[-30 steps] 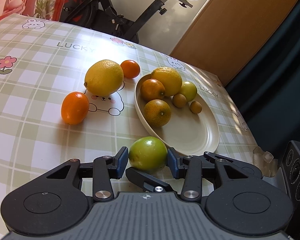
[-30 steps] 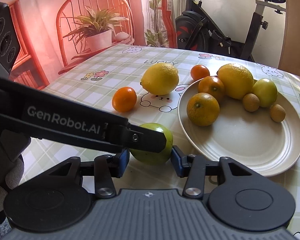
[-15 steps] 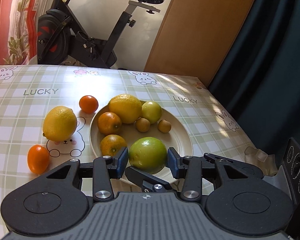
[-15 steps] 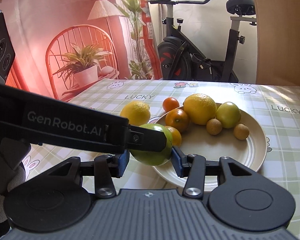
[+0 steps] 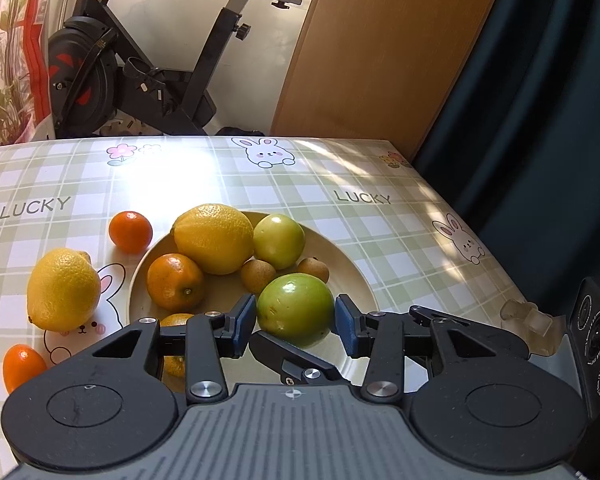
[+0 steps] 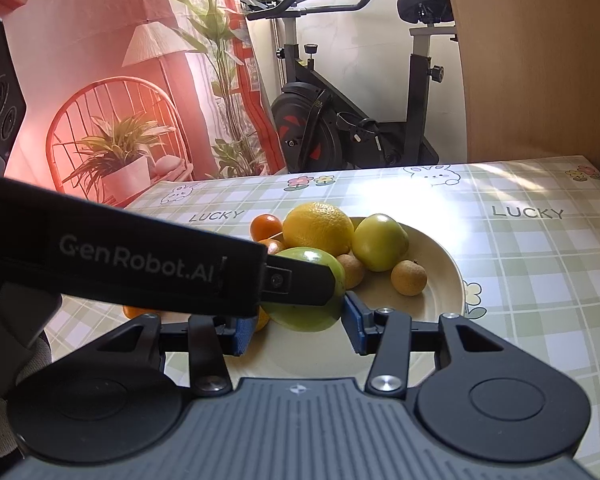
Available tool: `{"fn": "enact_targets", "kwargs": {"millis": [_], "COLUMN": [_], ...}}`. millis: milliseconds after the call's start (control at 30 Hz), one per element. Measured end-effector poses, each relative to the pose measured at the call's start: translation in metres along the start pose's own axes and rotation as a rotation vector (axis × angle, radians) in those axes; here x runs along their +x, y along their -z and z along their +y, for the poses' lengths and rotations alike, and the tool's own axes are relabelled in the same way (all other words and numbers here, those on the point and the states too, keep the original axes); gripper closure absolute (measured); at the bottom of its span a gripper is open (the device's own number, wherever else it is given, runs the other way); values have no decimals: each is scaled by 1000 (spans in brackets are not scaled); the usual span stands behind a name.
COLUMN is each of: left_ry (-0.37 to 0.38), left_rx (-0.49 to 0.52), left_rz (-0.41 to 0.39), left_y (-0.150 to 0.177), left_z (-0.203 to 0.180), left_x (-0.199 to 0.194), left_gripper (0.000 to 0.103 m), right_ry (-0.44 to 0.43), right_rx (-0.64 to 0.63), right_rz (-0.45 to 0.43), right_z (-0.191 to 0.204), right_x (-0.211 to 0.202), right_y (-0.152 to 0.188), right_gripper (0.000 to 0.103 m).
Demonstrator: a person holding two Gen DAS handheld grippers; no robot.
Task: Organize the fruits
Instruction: 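Carry the green citrus with the left gripper over the plate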
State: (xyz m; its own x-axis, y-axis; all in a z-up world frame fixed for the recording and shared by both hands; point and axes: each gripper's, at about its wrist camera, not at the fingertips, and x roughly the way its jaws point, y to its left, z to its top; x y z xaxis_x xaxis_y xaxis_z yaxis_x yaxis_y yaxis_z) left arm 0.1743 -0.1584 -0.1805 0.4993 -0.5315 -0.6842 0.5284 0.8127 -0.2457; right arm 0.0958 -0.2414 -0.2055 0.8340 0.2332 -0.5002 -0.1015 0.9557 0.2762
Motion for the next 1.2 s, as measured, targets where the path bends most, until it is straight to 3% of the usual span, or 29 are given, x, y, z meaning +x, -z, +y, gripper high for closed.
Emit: {"fn": "enact_targets", "kwargs": {"millis": [500,1200], "left_ry": [-75,-112], "left_rx": [-5,6], "left_rz": [44,47], "left_y": [-11,-13], "left_z": [14,18], "left_x": [28,36], "left_gripper": [56,55], "right_ry": [-24,8], "right_rx": [-13,-40], "right_rz": [45,111], "right_z": [-12,-6], "right_x": [48,67], "right_y": [-8,-14], "right_gripper": [55,55]}}
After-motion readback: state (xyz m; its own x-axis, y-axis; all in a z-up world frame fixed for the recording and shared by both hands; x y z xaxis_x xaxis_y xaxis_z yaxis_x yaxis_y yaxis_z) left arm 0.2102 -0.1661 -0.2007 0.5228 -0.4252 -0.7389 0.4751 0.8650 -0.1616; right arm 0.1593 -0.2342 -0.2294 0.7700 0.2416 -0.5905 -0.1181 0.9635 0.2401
